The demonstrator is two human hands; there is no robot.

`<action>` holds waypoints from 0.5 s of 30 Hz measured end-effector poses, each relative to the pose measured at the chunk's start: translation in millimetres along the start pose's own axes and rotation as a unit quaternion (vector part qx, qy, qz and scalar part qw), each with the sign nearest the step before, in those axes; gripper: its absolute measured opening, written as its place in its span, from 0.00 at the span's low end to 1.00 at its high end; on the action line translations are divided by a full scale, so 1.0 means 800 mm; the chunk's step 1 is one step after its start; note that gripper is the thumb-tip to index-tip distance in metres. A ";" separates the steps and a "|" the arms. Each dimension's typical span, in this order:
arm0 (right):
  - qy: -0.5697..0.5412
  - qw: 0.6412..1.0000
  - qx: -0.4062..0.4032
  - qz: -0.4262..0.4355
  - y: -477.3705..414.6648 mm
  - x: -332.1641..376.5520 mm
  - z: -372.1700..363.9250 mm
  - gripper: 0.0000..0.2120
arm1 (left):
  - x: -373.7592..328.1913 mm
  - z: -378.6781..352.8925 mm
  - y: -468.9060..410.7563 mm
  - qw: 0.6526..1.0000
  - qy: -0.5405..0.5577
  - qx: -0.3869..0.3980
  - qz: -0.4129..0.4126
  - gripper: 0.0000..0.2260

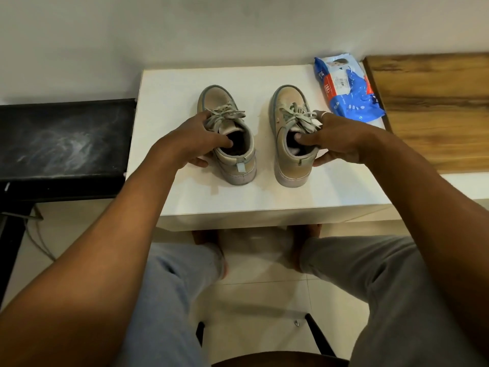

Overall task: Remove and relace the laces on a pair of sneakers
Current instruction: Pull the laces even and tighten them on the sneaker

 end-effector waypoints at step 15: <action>0.246 0.959 -0.077 0.119 0.015 0.039 -0.048 0.13 | -0.009 -0.021 0.011 1.000 -0.013 0.010 -0.004 0.20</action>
Point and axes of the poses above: each hand's wrist, its own y-axis away from the middle knuckle, its own z-axis out of the back of the hand, x = y × z, the point moved 9 cm from there along -y, towards the middle knuckle, and after that the axes turned 15 degrees about -x, right-handed, at the moved point
